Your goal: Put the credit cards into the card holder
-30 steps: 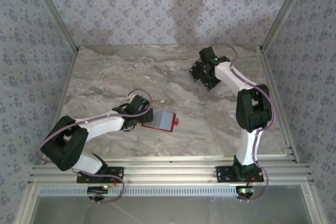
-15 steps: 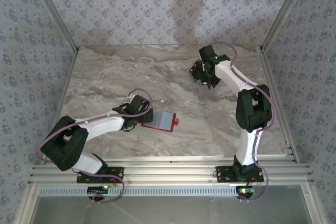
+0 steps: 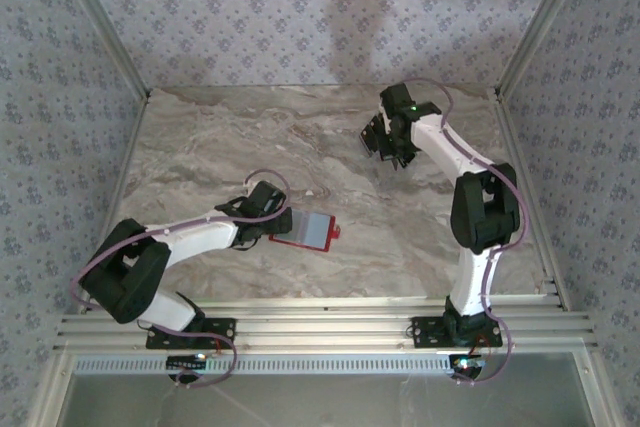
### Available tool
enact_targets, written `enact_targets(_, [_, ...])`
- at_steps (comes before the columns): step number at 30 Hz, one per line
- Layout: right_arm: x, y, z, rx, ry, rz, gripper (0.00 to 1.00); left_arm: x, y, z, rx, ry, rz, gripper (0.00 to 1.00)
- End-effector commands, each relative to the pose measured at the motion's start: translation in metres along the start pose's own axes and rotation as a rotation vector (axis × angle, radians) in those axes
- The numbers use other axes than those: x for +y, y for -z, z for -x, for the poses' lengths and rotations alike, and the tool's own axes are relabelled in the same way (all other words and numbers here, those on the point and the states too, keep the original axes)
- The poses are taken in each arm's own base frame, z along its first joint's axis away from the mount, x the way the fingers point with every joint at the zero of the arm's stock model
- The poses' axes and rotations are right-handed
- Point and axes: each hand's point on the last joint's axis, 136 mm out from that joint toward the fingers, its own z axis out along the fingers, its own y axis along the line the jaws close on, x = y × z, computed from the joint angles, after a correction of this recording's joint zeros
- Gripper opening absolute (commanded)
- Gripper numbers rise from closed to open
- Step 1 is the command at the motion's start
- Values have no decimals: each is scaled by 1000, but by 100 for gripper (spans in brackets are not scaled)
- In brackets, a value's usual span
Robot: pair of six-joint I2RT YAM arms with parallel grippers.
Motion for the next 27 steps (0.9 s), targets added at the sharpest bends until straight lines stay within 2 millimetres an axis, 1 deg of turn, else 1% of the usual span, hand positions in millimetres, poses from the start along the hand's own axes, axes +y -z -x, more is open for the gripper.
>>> enact_targets(1, [3, 49, 22, -120, -45, 59, 0, -4, 0, 12, -17, -4, -1, 100])
enact_targets(6, [9, 75, 28, -188, -68, 112, 0, -9, -2, 13, -17, -9, -21, 100])
enact_targets(9, [17, 89, 25, -222, -95, 171, 0, -22, -3, 13, -17, -13, -92, 100])
enact_targets(11, [23, 97, 20, -239, -117, 219, 0, -32, -4, 14, -20, -12, -145, 100])
enact_targets(15, [38, 106, 3, -249, -159, 323, 0, -49, -5, 11, -19, -10, -216, 100])
enact_targets(18, [44, 110, -12, -247, -194, 375, 0, -56, -5, 8, -18, -9, -237, 100])
enact_targets(23, [50, 114, -40, -234, -242, 434, 0, -58, -6, -3, -8, -4, -223, 100])
enact_targets(25, [54, 109, -54, -221, -263, 464, 0, -57, -7, -11, -1, -7, -207, 100])
enact_targets(27, [58, 109, -64, -213, -280, 487, 0, -57, -7, -16, 1, -7, -196, 100])
